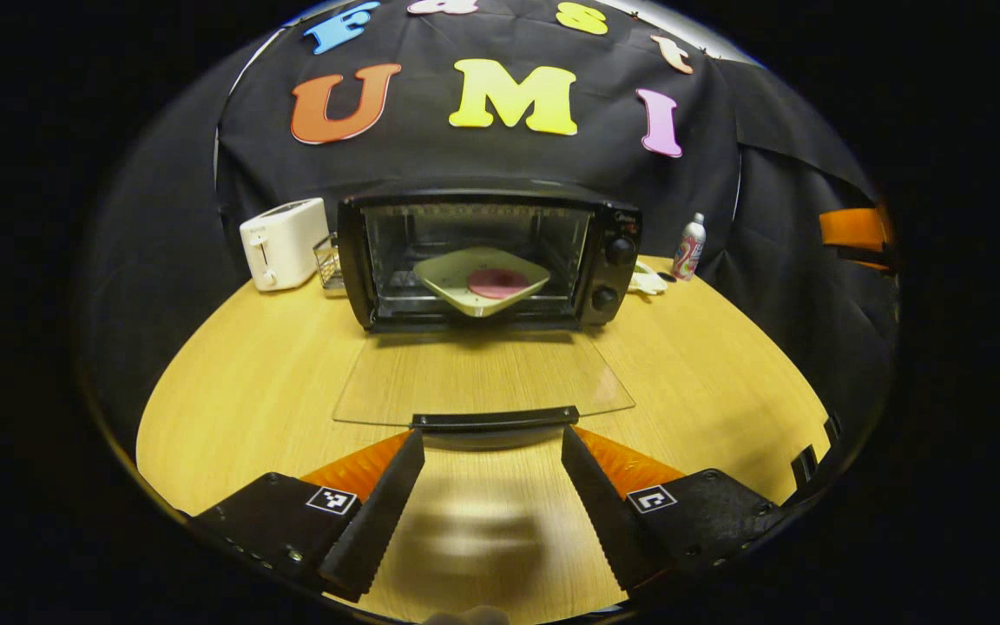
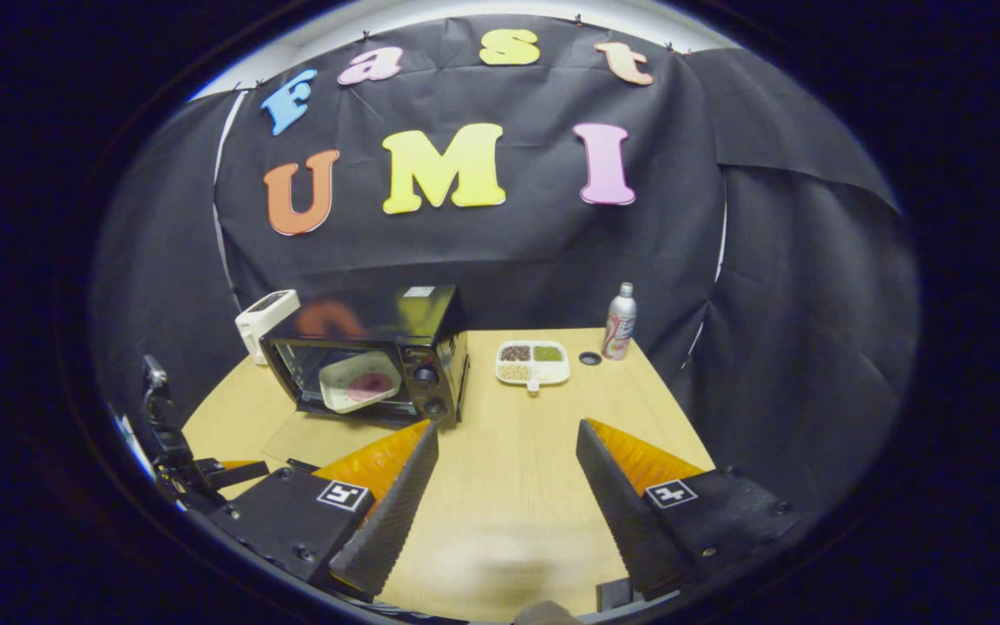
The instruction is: Open the electric oven with the left hand, put the food in, and close the electric oven.
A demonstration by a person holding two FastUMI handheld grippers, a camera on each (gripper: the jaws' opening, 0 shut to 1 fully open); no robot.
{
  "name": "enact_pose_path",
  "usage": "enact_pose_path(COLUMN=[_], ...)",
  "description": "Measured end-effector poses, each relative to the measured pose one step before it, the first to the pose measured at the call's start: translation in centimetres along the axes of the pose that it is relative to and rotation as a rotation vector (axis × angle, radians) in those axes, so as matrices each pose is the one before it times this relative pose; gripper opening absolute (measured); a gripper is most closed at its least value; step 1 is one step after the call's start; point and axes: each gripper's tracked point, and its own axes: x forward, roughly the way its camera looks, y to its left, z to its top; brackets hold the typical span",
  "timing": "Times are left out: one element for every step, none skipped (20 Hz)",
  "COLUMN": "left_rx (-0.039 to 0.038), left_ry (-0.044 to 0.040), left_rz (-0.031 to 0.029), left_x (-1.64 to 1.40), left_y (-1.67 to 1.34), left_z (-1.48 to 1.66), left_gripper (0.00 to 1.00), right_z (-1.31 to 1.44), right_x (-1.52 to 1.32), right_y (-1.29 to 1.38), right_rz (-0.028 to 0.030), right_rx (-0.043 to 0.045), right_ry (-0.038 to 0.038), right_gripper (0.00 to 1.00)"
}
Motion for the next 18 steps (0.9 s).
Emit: enact_pose_path(left_rx=[0.00479, 0.00542, 0.00873, -0.00610, -0.00660, -0.00187, 0.00212, 0.00199, 0.00023, 0.00156, 0.00650, 0.00551, 0.01263, 0.00789, -0.00781, -0.00976, -0.00788, -0.01040], left_ry=[0.02215, 0.02844, 0.03102, 0.01229, 0.00654, 0.00555, 0.00437, 0.00555, 0.00279, 0.00462, 0.00363, 0.00475, -0.02234, 0.00509, -0.00372, 0.00759, 0.00177, 0.00480], left_rz=[0.00596, 0.01155, 0.00983, -0.00263, -0.00229, 0.00246, 0.00590, 0.00607, 0.00249, 0.00225, 0.00360, 0.00567, 0.00183, 0.00170, -0.00032, -0.00160, -0.00244, -0.00208], left_x=[0.707, 0.590, 0.951, -0.057, 0.630, 0.375, 0.434, 0.521, 0.535, 0.404, 0.392, 0.333, 0.271, 0.143, -0.098, 0.078, -0.060, -0.021], left_y=[-0.121, 0.129, 0.073, -0.326, -0.315, 0.074, 0.132, 0.097, 0.117, 0.004, 0.032, 0.226, 0.104, -0.025, 0.013, 0.013, 0.023, -0.041], left_z=[-0.842, -0.808, -0.912, -0.218, -0.248, -0.082, -0.080, -0.028, 0.050, -0.006, 0.020, -0.043, 0.455, -0.022, 0.082, -0.049, 0.159, 0.048], left_gripper=[0.97, 0.97, 0.97, 0.97, 0.97, 0.96, 0.96, 0.96, 1.00, 0.97, 0.97, 0.97, 1.00, 0.97, 0.96, 0.97, 0.96, 0.96], right_z=[-0.043, -0.113, -0.159, -0.367, -0.098, -0.161, -0.168, -0.287, -0.118, -0.157, 0.049, -0.130, -0.258, -0.151, -0.049, 0.000, 0.114, 0.027], right_x=[-0.213, -0.196, -0.049, 0.064, -0.022, -0.062, -0.020, -0.137, 0.013, -0.064, 0.032, 0.079, 0.127, 0.127, 0.132, 0.152, 0.124, 0.018], right_y=[-0.207, -0.238, -0.370, -0.291, -0.446, -0.260, -0.104, -0.225, -0.048, -0.213, -0.041, -0.107, -0.006, 0.000, 0.037, -0.108, 0.068, 0.073], right_rz=[-0.00290, -0.00650, -0.00899, -0.00688, -0.01007, -0.00794, -0.00286, -0.00731, -0.00110, -0.00830, -0.00276, 0.00009, -0.00041, 0.00182, -0.00236, 0.00096, -0.00040, 0.00173], right_rx=[0.00463, 0.00383, 0.00199, -0.01022, -0.00591, -0.00137, 0.00291, 0.00580, 0.00595, 0.00375, 0.00057, 0.00064, 0.00535, 0.00810, 0.00548, 0.00245, -0.00154, -0.00315], right_ry=[0.00433, 0.00679, 0.00582, 0.00753, 0.00176, 0.00367, 0.00409, 0.00739, 0.00498, 0.00244, 0.00138, 0.00212, 0.01281, 0.00444, 0.00697, 0.00038, -0.00240, -0.00109], right_gripper=[0.96, 1.00, 0.96, 1.00, 0.96, 0.96, 0.96, 0.96, 1.00, 1.00, 1.00, 0.96, 0.96, 0.96, 0.96, 0.96, 1.00, 1.00])
